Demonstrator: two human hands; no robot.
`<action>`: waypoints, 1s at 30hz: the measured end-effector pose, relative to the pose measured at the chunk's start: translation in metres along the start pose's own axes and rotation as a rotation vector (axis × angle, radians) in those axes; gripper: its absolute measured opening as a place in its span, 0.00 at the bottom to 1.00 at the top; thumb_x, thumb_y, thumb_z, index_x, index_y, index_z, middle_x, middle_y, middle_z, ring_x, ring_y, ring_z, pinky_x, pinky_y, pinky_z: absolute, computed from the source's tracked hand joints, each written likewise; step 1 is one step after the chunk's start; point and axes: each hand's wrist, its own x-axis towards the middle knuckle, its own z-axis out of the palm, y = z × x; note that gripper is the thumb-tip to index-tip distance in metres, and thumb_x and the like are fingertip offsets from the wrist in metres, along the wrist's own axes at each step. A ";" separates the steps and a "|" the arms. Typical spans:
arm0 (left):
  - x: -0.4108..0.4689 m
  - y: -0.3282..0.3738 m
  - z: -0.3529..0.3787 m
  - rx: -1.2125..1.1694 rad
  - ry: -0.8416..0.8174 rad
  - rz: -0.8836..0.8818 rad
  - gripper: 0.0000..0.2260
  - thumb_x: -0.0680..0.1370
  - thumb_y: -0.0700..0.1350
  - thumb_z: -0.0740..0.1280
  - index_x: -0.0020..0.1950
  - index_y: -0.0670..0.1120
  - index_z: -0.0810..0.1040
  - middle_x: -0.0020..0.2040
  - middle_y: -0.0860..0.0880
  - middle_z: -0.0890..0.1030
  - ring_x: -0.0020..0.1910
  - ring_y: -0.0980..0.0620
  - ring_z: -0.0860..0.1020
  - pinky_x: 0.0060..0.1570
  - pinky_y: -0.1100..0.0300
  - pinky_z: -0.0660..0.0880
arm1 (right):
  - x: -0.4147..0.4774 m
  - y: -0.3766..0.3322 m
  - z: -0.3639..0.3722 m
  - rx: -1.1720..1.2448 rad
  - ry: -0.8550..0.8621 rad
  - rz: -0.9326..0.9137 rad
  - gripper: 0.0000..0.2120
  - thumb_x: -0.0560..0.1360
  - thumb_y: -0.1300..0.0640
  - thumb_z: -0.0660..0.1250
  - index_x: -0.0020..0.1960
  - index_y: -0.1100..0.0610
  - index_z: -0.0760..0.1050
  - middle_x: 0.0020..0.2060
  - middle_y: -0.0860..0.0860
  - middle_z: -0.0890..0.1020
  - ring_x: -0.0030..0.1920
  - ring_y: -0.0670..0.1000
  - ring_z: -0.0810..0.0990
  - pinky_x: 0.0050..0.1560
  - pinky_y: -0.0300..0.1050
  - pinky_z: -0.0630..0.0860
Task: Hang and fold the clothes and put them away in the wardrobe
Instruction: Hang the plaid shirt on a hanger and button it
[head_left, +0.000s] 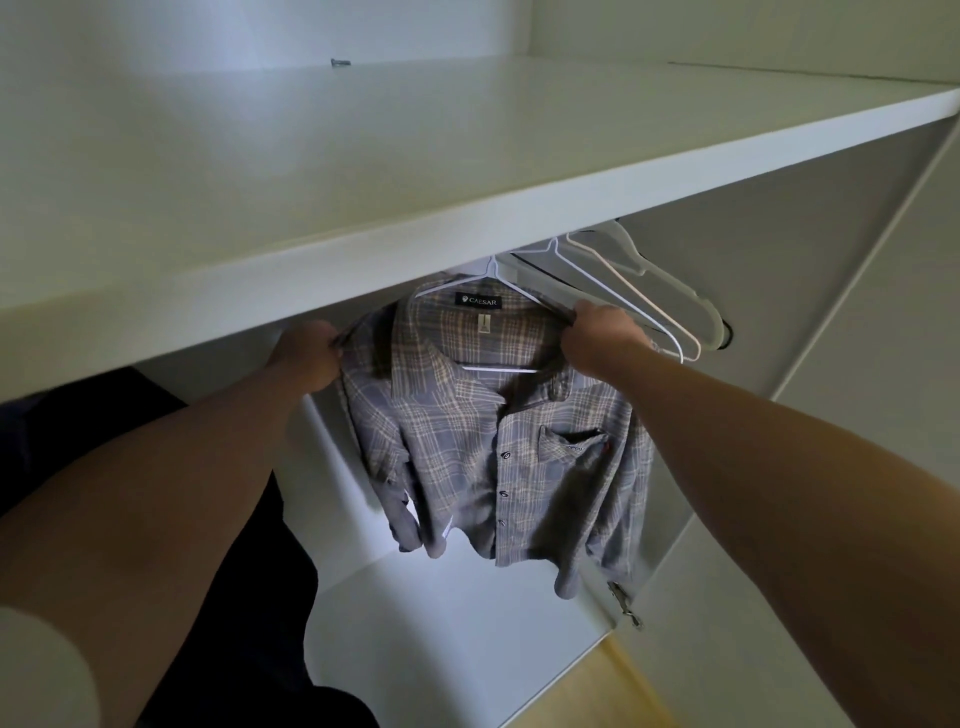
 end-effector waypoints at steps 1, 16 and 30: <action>0.001 -0.002 0.000 -0.006 0.009 -0.001 0.10 0.78 0.39 0.66 0.36 0.45 0.75 0.44 0.37 0.82 0.48 0.37 0.81 0.40 0.56 0.66 | -0.001 0.000 0.000 -0.002 -0.002 0.002 0.14 0.77 0.58 0.58 0.62 0.56 0.72 0.58 0.61 0.78 0.58 0.63 0.77 0.54 0.52 0.74; 0.007 -0.001 -0.017 -0.275 0.302 -0.187 0.16 0.80 0.34 0.60 0.66 0.34 0.76 0.66 0.33 0.76 0.68 0.34 0.72 0.70 0.45 0.68 | -0.001 -0.008 0.003 -0.086 -0.002 -0.023 0.08 0.77 0.59 0.57 0.53 0.54 0.74 0.54 0.60 0.80 0.53 0.62 0.79 0.51 0.51 0.77; 0.011 0.021 0.002 -0.263 0.061 0.076 0.08 0.76 0.42 0.67 0.53 0.41 0.80 0.55 0.37 0.82 0.56 0.38 0.78 0.56 0.48 0.74 | 0.001 0.010 0.013 -0.027 -0.030 -0.124 0.12 0.74 0.44 0.64 0.52 0.49 0.69 0.43 0.51 0.75 0.45 0.57 0.76 0.46 0.49 0.75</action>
